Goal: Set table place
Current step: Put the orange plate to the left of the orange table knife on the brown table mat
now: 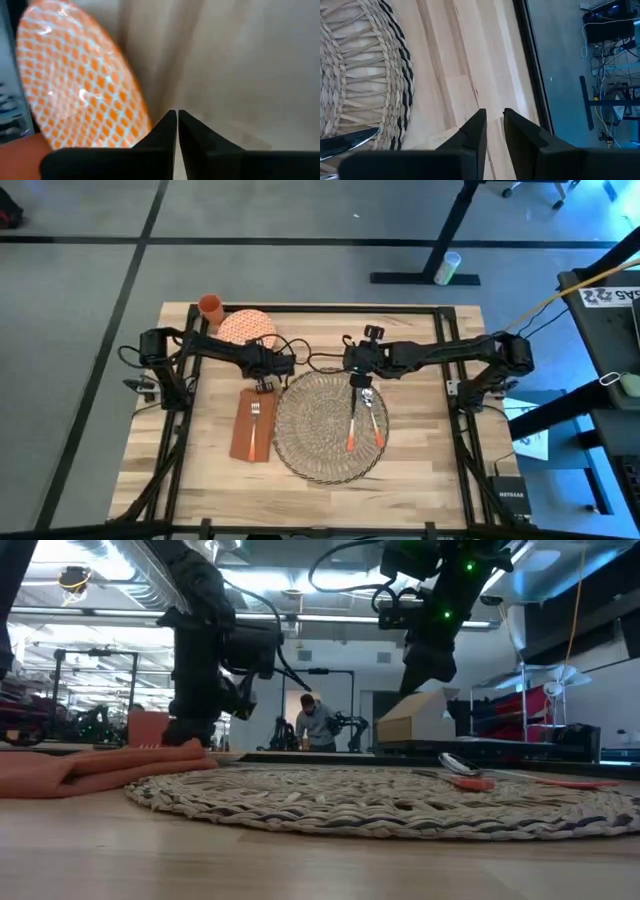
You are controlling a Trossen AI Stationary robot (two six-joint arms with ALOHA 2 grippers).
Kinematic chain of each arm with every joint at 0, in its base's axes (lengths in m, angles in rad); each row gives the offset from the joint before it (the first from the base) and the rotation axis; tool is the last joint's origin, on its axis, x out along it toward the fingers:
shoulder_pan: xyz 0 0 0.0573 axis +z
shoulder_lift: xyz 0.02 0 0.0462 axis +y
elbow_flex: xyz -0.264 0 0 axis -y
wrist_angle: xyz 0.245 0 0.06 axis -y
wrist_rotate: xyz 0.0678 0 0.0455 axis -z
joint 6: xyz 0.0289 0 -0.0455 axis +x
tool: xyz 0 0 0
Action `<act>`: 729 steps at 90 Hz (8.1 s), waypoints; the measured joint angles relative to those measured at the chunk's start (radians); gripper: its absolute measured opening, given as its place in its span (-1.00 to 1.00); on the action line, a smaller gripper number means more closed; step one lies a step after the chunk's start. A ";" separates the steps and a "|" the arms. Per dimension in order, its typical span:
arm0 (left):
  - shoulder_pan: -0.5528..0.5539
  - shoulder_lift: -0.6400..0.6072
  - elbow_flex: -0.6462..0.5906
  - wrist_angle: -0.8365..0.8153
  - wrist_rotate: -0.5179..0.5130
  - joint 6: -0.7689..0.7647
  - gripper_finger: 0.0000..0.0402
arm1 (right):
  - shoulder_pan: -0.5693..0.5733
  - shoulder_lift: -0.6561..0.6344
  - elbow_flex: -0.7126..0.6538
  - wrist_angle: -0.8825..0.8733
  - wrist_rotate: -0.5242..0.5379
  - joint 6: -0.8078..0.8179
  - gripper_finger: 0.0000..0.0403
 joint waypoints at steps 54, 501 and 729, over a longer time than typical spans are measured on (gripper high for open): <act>0.000 -0.002 0.002 -0.015 0.003 -0.133 -0.41 | 0.000 0.000 0.000 -0.004 -0.006 -0.029 -0.74; -0.568 -0.048 0.370 0.149 0.195 -0.065 -1.00 | 0.000 -0.388 -0.001 -0.326 0.026 0.028 -1.00; -0.481 0.070 0.149 0.462 0.451 -0.188 -0.99 | 0.000 -0.388 -0.001 -0.326 -0.019 0.026 -1.00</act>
